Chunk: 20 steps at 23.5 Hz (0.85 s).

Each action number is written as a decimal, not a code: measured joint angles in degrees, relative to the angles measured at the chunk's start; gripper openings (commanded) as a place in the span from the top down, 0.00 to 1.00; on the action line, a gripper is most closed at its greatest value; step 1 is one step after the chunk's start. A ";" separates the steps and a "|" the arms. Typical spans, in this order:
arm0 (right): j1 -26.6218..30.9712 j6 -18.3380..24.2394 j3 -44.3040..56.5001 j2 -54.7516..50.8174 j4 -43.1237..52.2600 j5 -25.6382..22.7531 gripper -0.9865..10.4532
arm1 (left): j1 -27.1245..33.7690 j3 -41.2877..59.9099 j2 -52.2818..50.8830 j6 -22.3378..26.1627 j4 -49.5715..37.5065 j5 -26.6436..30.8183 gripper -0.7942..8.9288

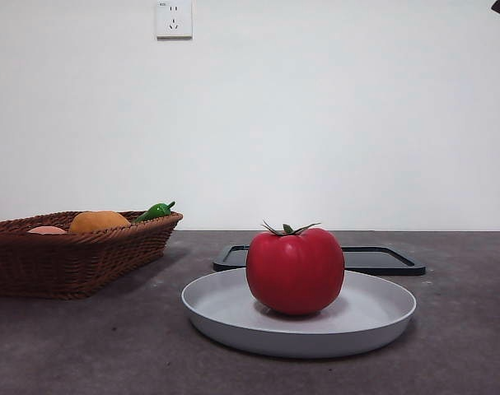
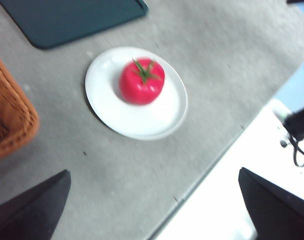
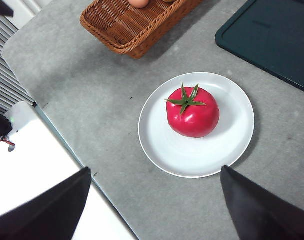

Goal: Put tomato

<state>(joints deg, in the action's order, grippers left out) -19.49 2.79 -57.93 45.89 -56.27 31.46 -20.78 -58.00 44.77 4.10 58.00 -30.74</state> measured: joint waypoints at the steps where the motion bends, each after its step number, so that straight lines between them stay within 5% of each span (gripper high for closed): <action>1: 0.00 0.00 0.00 0.00 0.00 0.00 0.55 | 0.00 0.02 -0.28 0.13 0.72 -0.04 0.34; 11: -1.40 -0.02 0.00 3.63 1.51 0.00 0.55 | 0.00 0.02 -0.52 0.96 1.42 -0.09 0.34; 20: -6.40 0.00 -0.02 14.75 12.09 -0.98 0.53 | 0.00 0.02 -0.52 0.96 1.33 -0.09 0.34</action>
<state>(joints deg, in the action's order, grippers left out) -25.89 2.79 -57.95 60.64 -44.18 30.48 -20.78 -57.98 44.25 5.06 59.33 -30.83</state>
